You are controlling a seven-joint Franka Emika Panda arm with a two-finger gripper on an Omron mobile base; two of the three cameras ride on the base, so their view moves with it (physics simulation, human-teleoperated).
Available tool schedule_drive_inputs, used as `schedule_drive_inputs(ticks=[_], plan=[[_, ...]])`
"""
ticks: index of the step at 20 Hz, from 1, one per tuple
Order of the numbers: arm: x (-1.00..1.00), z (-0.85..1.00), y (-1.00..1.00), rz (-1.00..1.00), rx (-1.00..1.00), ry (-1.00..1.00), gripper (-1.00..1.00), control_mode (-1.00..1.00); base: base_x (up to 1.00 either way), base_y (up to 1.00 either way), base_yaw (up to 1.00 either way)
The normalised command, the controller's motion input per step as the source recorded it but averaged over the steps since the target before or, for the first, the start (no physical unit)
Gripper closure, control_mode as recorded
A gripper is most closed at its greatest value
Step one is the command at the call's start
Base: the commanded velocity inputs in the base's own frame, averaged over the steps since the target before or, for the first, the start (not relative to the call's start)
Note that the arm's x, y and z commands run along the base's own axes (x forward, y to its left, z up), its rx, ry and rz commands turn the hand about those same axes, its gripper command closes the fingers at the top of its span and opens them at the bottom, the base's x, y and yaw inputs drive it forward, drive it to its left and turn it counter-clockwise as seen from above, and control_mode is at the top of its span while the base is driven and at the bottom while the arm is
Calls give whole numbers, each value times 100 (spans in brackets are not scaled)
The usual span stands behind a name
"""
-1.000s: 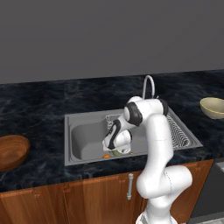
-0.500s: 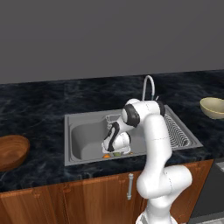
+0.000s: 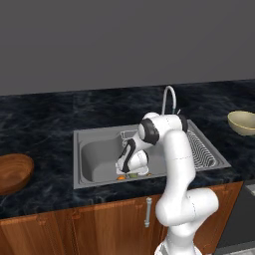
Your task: Pick the oranges from the sink and place them in one bowl. Place the cucumber in the other bowl. Then turn off the sink faucet.
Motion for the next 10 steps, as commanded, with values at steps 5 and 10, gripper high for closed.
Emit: schedule_drive_inputs(ticks=[5,10], plan=[[0,32,-2,0,3,0,100,-100,0,0,0],[0,79,-12,0,4,1,100,-100,0,0,0]])
